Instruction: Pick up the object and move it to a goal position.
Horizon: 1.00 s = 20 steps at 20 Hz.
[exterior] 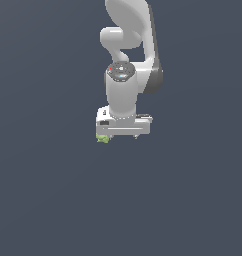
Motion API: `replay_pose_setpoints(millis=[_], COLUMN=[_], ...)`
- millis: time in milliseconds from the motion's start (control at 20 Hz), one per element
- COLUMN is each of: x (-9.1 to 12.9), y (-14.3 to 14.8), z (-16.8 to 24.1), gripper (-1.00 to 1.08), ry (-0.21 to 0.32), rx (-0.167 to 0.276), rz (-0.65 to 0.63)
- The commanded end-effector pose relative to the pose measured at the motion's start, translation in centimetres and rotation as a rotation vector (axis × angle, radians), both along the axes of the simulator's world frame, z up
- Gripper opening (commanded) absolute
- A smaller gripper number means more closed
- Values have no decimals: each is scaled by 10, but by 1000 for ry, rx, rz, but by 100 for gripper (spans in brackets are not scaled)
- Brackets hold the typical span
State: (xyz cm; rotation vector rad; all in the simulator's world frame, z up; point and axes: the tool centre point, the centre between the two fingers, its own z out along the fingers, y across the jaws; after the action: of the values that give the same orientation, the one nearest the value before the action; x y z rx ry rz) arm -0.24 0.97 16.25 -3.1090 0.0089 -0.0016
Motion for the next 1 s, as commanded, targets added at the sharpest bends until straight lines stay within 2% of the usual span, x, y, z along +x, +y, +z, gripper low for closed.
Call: replay_pose_setpoints(millis=[0,500,950], x=[0,2,-9], y=[0,-8,-22], z=[0,15,1], gripper=[100,100,100], ry=[0,-16,-13], rx=[0,9,3], rz=[0,7,-10])
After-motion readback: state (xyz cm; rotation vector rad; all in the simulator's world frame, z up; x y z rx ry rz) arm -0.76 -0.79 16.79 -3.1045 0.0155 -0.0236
